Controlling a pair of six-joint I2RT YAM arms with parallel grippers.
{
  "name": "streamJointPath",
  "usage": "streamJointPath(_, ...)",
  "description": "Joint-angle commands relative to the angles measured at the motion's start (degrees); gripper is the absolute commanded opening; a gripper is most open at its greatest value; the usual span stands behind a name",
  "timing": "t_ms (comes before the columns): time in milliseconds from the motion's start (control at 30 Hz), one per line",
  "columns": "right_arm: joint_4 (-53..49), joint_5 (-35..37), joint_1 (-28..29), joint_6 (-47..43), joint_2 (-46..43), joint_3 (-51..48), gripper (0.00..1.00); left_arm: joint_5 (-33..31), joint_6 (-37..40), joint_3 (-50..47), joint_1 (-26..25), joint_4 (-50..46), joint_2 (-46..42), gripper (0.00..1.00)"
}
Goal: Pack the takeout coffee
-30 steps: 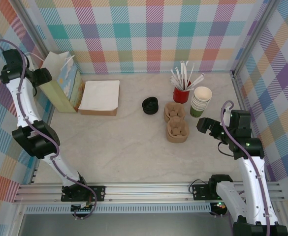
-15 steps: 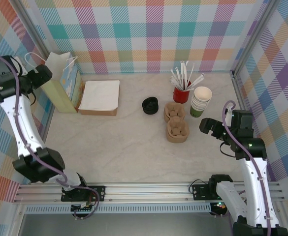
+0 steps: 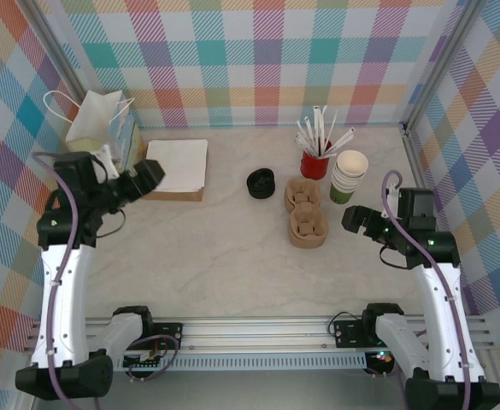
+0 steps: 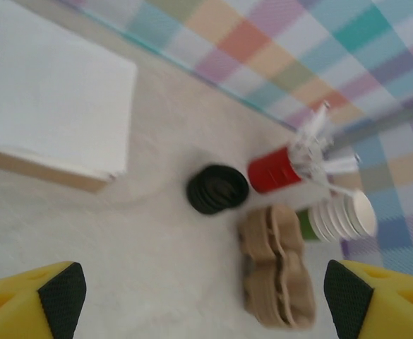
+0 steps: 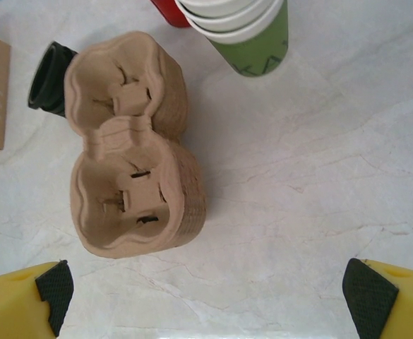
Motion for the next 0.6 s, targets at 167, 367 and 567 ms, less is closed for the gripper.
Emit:
streamJointPath(167,1.58,3.19,-0.65,4.96,7.74,7.81,0.93,-1.88,-12.42,-14.03,-16.52,6.42,-4.45,0.88)
streamJointPath(367,8.17,1.26,-3.78,8.97,16.96,14.24,0.85,-6.34,-16.94,-18.58,-26.94,14.36,1.28,0.87)
streamJointPath(567,14.27,-0.05,-6.68,13.49,26.35,18.7,0.76,-9.91,-18.24,-18.18,-34.9,17.88,8.54,0.87)
